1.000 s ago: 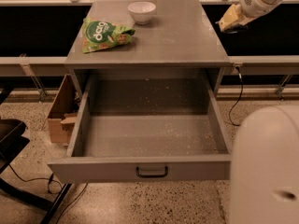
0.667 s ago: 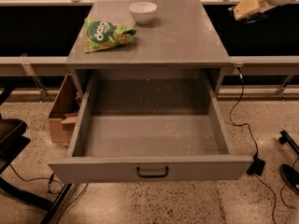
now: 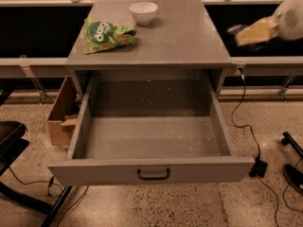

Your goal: Place rxbar blueberry into top drawer

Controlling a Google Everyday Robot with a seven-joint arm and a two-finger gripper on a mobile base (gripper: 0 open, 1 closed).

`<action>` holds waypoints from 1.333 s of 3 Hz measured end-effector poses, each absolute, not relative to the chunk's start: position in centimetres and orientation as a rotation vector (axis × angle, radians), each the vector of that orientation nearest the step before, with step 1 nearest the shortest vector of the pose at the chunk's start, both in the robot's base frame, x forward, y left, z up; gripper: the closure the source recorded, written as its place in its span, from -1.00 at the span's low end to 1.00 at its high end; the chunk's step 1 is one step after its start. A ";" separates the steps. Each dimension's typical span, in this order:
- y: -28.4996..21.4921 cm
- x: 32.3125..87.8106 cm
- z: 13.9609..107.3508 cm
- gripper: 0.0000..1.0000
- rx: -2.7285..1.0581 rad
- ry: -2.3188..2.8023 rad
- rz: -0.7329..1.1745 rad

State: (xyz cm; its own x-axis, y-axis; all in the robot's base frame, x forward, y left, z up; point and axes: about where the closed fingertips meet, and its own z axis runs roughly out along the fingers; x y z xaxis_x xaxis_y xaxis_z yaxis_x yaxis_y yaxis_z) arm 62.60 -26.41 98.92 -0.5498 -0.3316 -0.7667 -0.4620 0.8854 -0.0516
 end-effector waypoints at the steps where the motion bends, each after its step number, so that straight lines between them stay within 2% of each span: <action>1: -21.5 61.4 85.8 1.00 -0.717 2.301 0.289; 2: -18.6 60.4 76.7 1.00 -0.808 2.395 0.351; 3: -14.4 62.8 68.8 1.00 -0.902 2.380 0.395; 4: -14.4 62.8 68.8 1.00 -0.901 2.379 0.395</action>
Offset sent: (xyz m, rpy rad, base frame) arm -0.0353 0.1084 -0.3271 -0.0494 0.3907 0.2651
